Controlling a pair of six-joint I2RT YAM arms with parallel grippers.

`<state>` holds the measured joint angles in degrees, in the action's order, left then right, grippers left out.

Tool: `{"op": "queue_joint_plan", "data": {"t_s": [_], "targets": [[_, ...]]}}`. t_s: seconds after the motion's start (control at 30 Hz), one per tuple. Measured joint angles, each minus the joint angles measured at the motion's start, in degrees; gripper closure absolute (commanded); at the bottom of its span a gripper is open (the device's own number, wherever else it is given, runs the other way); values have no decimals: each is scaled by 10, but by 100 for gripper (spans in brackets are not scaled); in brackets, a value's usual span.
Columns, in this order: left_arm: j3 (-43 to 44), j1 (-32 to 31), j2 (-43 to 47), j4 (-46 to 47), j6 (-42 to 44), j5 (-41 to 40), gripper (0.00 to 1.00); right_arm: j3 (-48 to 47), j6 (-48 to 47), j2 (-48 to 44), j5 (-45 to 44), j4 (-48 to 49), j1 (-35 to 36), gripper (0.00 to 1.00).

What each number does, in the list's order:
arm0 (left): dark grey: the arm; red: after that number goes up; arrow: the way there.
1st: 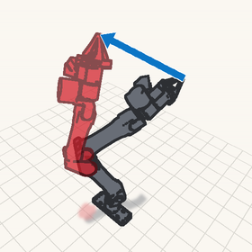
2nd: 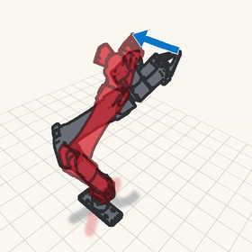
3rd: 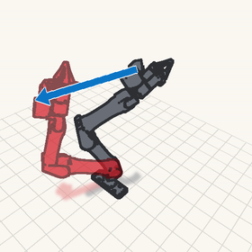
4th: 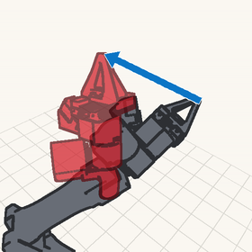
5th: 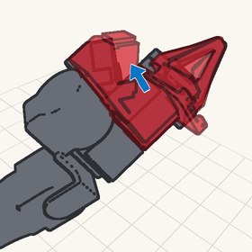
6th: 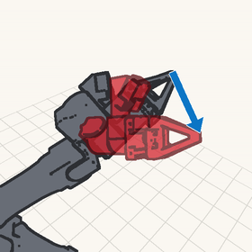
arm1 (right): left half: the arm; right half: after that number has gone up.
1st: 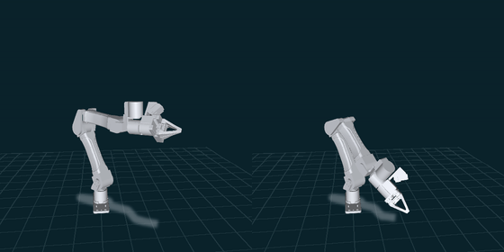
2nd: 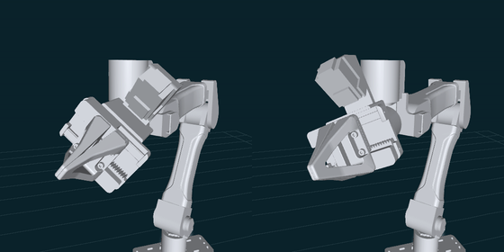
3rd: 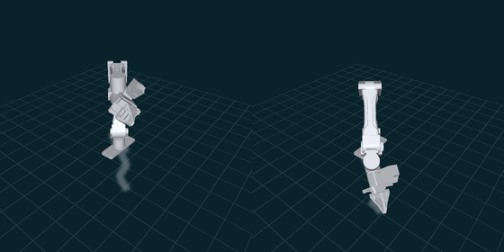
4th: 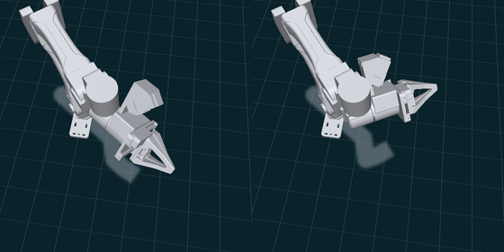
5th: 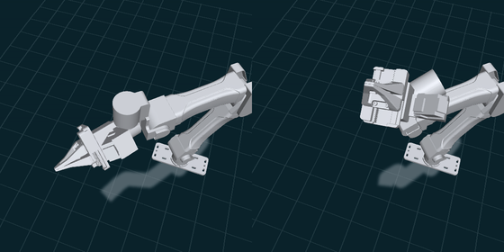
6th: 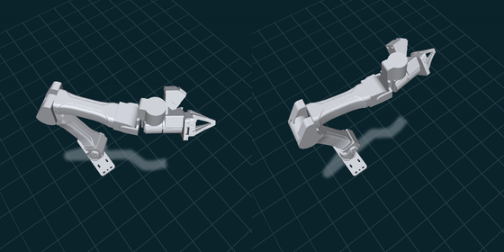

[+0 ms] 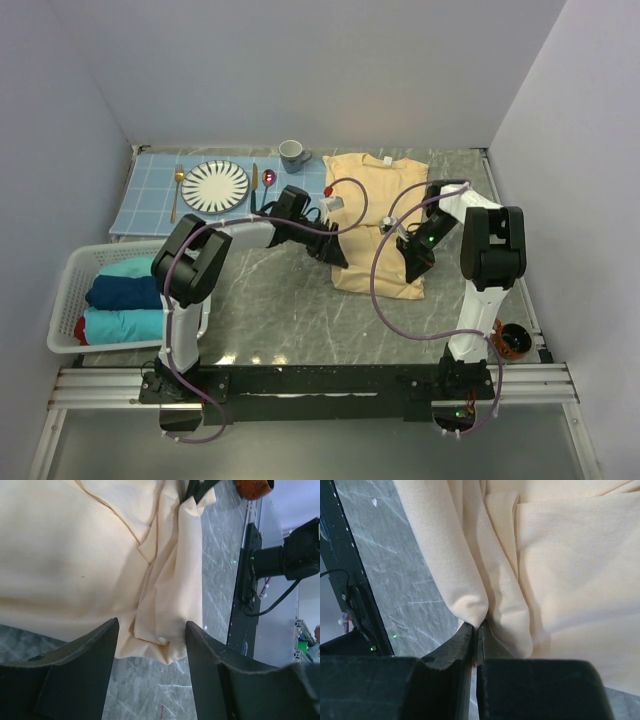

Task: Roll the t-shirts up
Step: Roll the T-shirt to the center of the board.

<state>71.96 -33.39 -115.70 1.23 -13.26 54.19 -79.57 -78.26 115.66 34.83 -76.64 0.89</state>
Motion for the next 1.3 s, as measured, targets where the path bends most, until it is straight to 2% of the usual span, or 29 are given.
{"op": "queue_joint_plan", "data": {"t_s": [0.23,0.53,0.63,1.0,1.17,1.2,1.23,1.3], "targets": [[-48,-19,32,57,-10,-16,37,0,8,0,-8,0,4,96],[-54,-11,83,102,-24,-51,34,-9,21,2,-14,-1,9,96],[-54,-11,83,99,-12,-51,27,-11,24,4,-15,-1,11,96],[-70,-51,83,103,57,-71,26,-11,26,7,-23,-1,12,96],[-85,-72,80,101,88,-87,32,-11,28,7,-23,-1,12,96],[-86,-75,79,101,92,-91,36,-11,29,7,-23,-1,12,96],[-86,-76,78,100,96,-93,48,-11,30,7,-24,-1,12,96],[-86,-76,74,100,102,-96,63,-11,33,7,-24,-1,12,96]]}}
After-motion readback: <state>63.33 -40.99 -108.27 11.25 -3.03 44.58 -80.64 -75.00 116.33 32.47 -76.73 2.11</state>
